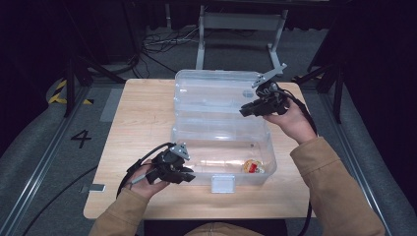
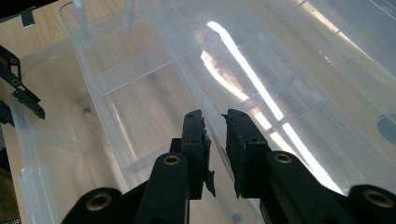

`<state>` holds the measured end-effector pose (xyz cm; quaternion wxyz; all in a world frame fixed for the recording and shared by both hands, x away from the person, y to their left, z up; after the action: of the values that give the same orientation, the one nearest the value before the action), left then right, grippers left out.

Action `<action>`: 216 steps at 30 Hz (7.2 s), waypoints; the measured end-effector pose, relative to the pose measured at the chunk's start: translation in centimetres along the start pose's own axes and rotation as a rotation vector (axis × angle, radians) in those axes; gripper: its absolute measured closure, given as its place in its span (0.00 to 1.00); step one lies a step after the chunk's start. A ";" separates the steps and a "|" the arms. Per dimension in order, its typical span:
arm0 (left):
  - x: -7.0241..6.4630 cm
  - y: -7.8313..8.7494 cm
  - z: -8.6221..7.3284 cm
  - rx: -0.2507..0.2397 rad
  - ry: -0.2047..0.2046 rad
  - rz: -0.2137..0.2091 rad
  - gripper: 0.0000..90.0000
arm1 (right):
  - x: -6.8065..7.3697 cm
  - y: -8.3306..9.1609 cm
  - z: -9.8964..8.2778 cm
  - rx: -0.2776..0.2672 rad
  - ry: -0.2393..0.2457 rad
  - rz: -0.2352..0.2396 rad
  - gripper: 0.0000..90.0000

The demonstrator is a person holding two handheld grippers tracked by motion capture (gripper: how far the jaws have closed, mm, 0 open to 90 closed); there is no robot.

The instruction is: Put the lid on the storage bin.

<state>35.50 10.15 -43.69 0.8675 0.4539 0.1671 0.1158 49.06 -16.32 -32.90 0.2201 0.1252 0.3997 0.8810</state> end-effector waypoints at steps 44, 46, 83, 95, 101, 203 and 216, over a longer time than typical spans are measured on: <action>0.1 -0.8 0.0 0.043 0.058 -0.005 0.82 | 3.7 1.8 -1.8 -0.001 0.088 0.022 0.89; 0.1 -0.8 0.0 0.044 0.054 0.001 0.82 | 3.8 1.8 -1.9 -0.002 0.090 0.021 0.89; 0.0 -0.9 -0.1 0.048 0.047 0.015 0.83 | 5.6 2.1 -3.3 -0.006 0.129 0.041 0.90; 0.0 -0.9 -0.1 0.048 0.047 0.015 0.83 | 6.2 2.2 -3.8 -0.003 0.141 0.052 0.90; 0.0 -0.9 -0.1 0.048 0.049 0.015 0.83 | 6.4 2.1 -4.1 -0.002 0.147 0.057 0.91; 1.0 12.4 4.7 -0.450 0.136 0.086 0.99 | 7.6 1.8 -5.2 -0.005 0.178 0.076 0.91; 3.4 13.2 5.0 -0.511 0.257 0.220 0.99 | 7.8 1.8 -5.4 -0.003 0.177 0.075 0.91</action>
<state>39.99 15.02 -30.77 0.9077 0.2178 0.1909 0.3038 39.59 -17.06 -34.70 0.1507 0.0615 0.4113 0.8969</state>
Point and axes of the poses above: each handheld gripper's, and its own axes: y roughly backward along the jaws, z roughly out of its top, x roughly to its left, the point moved 4 cm from there along -y, roughly forward along the jaws
